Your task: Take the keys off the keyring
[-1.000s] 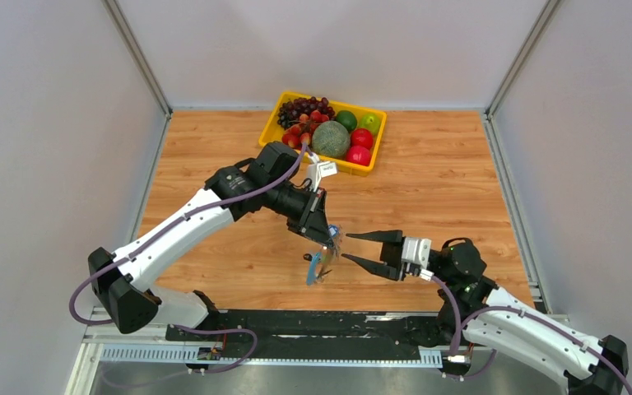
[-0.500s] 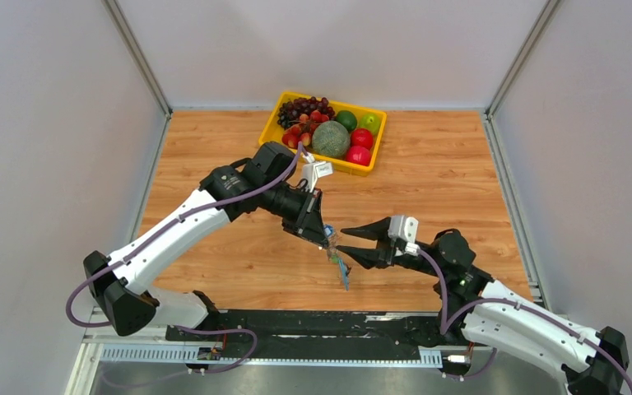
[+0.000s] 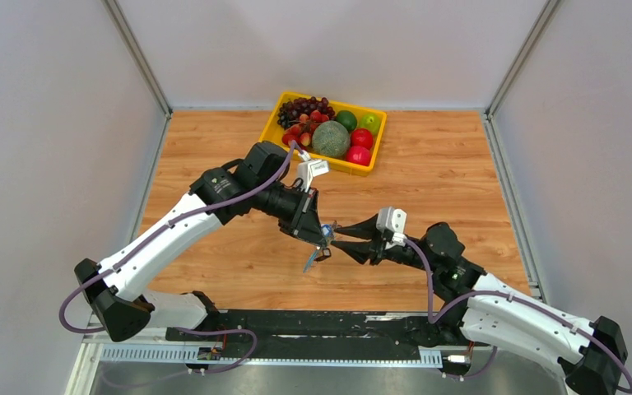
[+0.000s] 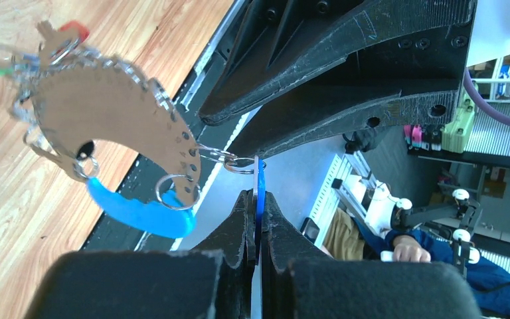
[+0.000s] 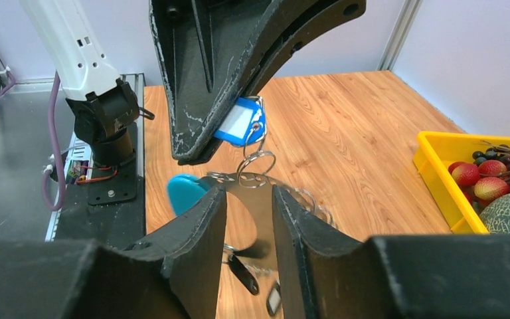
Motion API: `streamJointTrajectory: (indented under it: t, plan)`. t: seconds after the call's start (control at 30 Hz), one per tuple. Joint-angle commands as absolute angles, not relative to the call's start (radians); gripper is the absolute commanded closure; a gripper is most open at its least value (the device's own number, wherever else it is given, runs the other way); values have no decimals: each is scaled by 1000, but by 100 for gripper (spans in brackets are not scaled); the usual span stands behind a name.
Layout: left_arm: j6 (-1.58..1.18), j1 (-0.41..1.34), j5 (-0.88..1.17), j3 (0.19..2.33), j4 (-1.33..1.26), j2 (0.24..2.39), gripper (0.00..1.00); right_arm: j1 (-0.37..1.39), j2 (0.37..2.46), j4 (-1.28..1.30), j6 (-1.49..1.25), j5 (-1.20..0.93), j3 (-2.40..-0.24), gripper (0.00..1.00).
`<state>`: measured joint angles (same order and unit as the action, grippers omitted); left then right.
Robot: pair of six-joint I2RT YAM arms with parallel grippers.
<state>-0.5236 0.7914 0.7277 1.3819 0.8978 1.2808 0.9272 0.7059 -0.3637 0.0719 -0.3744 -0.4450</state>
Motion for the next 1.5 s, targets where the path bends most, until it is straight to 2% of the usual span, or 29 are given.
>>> streamJointTrajectory:
  t: [0.0,0.4,0.57,0.8,0.97,1.17,1.47]
  plan:
    - [-545,803,763,1417,847,1247,100,930,722,-409,59,-384,-507,64]
    - [-563,813,769,1420,815,1256,100,930,760,-416,57,-444,-526,64]
    - [-564,816,767,1420,816,1256,100,930,761,-393,69,-461,-542,84]
    - [-566,816,710,1458,828,1236,100,930,705,-359,81,-429,-517,100]
    - [-561,803,692,1462,841,1234,100,930,640,-349,88,-391,-485,100]
    - [-573,785,734,1347,777,1248,100,930,595,-367,84,-369,-479,100]
    - [-581,830,763,1290,711,1320,100,929,642,-496,72,-420,-454,100]
